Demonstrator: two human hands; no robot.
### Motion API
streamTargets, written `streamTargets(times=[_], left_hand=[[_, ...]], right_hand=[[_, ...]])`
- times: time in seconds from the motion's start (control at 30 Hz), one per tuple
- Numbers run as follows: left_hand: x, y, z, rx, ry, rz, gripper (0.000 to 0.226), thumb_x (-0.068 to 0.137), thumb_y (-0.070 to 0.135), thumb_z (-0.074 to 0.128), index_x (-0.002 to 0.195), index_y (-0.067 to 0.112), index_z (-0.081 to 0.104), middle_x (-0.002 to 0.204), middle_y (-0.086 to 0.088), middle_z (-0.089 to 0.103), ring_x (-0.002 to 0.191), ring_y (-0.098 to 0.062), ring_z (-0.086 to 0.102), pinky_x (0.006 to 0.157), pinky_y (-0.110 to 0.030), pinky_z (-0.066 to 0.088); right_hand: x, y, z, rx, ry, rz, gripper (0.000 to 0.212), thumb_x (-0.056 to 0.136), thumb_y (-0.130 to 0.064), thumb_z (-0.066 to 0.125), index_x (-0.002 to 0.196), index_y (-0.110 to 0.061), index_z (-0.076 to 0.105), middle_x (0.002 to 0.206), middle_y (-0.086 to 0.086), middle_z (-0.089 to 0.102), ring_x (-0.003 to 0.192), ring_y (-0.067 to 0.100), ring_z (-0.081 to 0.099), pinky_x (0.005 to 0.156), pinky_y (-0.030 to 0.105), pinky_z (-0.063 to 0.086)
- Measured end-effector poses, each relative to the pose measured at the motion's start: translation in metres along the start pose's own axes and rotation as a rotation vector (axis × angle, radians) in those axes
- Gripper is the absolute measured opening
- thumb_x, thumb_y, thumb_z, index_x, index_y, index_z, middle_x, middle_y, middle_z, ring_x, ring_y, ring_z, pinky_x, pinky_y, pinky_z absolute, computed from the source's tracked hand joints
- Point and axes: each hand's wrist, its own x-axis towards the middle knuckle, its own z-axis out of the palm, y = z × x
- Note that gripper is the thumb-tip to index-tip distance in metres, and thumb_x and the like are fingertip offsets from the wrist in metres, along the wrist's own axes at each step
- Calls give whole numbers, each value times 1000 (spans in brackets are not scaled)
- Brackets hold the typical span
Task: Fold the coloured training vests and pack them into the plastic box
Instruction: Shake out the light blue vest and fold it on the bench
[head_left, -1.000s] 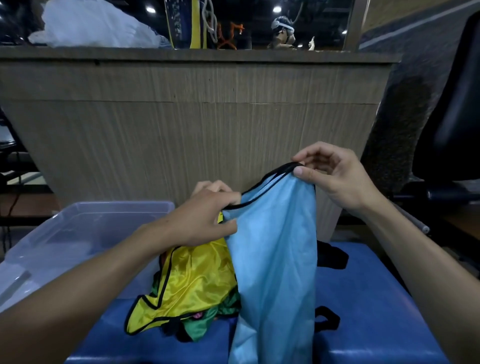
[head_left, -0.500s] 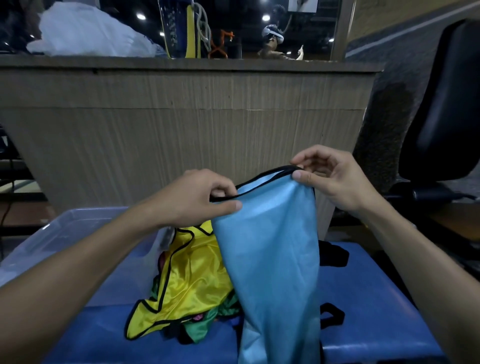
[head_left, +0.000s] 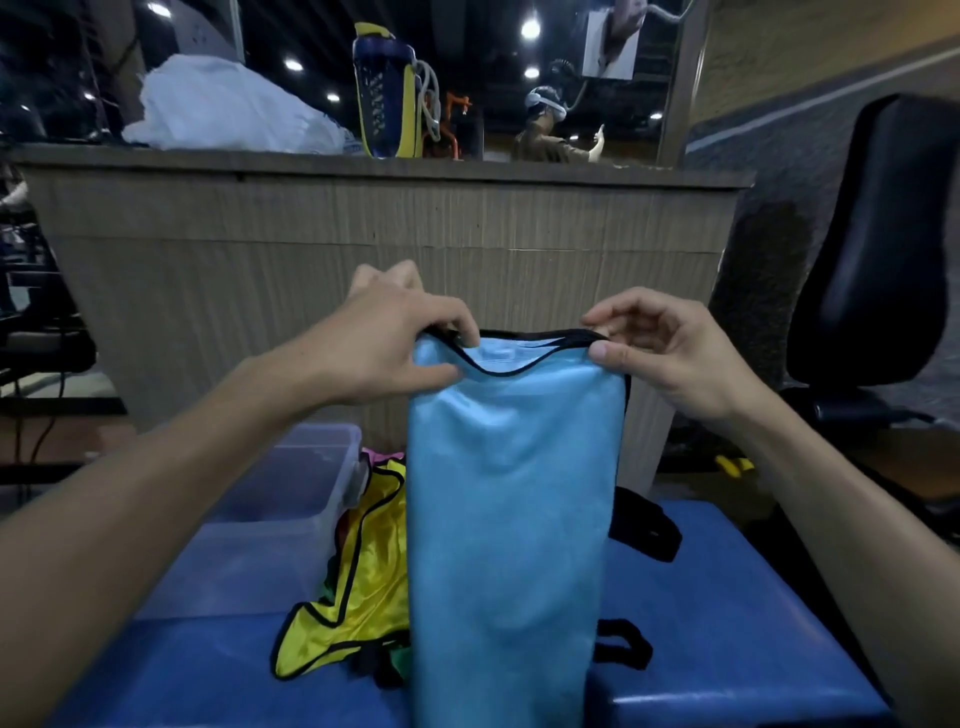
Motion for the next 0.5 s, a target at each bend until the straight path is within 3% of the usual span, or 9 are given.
streamTargets(times=[0.13,0.23,0.3,0.4,0.5], left_hand=[[10,5,-23,82,-32,-57,21,78,59,65,90,42,65,92,11,51,99,-17,40,94,-37,32],[14,14,-40,169,-121,-14,23,87,49,67,82,29,60,79,10,59,87,-10,48,91,-35,27],[16,20,-46,127,-146,0,26,88,37,70,76,27,49,75,7,56,77,-10,49,81,-30,31],[13,30,-46,-251,-119,-27,39,86,18,76,73,21,39,70,-3,50,63,-13,42,61,-27,34],[10,36,-41,-753,-86,-153,37,84,9,80,80,19,45,77,-2,55,67,-10,46,61,-21,40]], right_hand=[[-1,-15,-4,89,23,21,30,80,-9,77,109,-10,70,89,-4,68,85,7,63,80,17,53],[-1,-28,-10,160,43,46,32,80,-11,77,110,-13,70,89,-5,68,86,8,64,80,18,54],[-2,-36,-14,214,53,64,31,80,-11,76,111,-14,70,90,-3,68,84,10,64,77,19,54],[-6,-47,-19,287,56,92,31,81,-7,72,111,-11,67,87,-3,68,80,8,66,71,18,54],[-15,-57,-25,308,46,116,31,80,-5,70,110,-11,67,88,1,69,80,10,68,71,20,56]])
